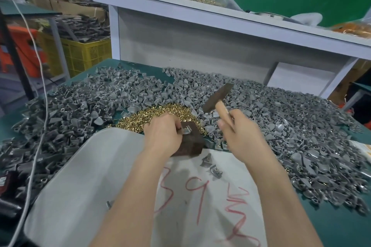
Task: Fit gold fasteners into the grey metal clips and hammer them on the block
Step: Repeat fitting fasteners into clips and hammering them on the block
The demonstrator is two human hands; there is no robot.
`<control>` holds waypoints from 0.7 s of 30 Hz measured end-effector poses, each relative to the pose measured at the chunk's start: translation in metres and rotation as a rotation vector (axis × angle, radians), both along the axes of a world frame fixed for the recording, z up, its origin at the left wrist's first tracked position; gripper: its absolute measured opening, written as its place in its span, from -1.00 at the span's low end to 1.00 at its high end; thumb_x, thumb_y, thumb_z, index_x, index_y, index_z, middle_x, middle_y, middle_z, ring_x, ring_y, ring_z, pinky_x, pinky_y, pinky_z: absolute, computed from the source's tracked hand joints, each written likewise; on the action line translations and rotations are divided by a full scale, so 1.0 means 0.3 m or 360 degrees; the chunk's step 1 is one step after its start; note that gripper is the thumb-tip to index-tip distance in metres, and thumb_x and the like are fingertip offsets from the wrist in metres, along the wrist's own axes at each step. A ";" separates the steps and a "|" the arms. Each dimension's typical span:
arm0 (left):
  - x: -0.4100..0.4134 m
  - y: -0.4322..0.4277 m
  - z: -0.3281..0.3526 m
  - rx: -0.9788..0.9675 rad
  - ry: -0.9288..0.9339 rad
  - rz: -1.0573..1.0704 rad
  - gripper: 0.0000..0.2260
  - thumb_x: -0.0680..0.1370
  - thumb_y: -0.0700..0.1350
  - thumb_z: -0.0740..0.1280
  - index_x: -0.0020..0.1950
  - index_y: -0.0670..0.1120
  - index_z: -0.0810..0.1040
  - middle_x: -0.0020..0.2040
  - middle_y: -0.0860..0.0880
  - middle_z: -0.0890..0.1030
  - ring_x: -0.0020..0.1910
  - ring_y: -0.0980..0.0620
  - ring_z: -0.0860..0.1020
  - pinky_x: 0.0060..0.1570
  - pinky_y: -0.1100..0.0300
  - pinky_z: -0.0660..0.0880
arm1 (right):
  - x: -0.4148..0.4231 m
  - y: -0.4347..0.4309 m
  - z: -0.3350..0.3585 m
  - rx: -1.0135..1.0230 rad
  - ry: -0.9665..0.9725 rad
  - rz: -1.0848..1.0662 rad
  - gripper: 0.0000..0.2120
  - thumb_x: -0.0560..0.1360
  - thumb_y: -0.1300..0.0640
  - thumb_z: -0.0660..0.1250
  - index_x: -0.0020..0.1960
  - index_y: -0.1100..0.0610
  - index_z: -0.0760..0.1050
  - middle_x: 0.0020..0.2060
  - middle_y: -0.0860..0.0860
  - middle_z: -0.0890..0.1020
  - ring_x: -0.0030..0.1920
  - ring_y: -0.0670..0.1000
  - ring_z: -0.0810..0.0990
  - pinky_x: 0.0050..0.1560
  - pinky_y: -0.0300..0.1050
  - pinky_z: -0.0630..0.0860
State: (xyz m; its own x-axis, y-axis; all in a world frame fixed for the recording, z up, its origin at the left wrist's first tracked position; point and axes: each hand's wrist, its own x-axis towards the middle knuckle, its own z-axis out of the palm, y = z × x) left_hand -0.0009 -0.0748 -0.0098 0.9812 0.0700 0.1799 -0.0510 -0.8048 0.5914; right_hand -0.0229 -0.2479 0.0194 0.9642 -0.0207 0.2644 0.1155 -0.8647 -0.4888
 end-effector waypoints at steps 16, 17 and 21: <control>0.007 0.003 -0.004 -0.0116 0.0000 0.0005 -0.93 0.51 -0.16 0.34 -0.11 -0.05 0.62 -0.05 -0.06 0.62 0.01 -0.12 0.54 0.07 0.01 0.49 | -0.049 0.085 -0.008 0.0132 -0.0273 0.0166 -0.58 0.56 -0.25 0.03 0.20 -0.07 0.50 -0.38 -0.19 0.52 -0.48 -0.21 0.45 -0.49 -0.38 0.30; 0.005 0.003 -0.005 -0.0115 -0.0008 -0.0004 -0.92 0.51 -0.16 0.33 -0.11 -0.05 0.62 -0.04 -0.07 0.62 0.02 -0.13 0.54 0.06 0.01 0.49 | -0.053 0.091 -0.022 0.0011 -0.0078 0.0210 -0.59 0.56 -0.25 0.02 0.14 -0.07 0.52 -0.39 -0.18 0.49 -0.44 -0.19 0.45 -0.43 -0.34 0.32; 0.006 0.003 -0.009 -0.0107 -0.0008 -0.0009 -0.92 0.51 -0.14 0.33 -0.09 -0.05 0.63 -0.03 -0.07 0.61 0.03 -0.13 0.54 0.07 0.00 0.49 | -0.049 0.087 -0.023 0.0047 -0.0257 0.0102 -0.61 0.58 -0.20 0.01 0.27 -0.11 0.45 -0.26 -0.04 0.60 -0.26 0.02 0.57 -0.25 -0.10 0.49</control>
State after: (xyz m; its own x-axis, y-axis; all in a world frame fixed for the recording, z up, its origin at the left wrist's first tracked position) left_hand 0.0010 -0.0739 -0.0124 0.9807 0.0763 0.1799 -0.0588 -0.7629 0.6438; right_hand -0.0377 -0.2216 0.0124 0.9089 0.0293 0.4160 0.2488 -0.8387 -0.4845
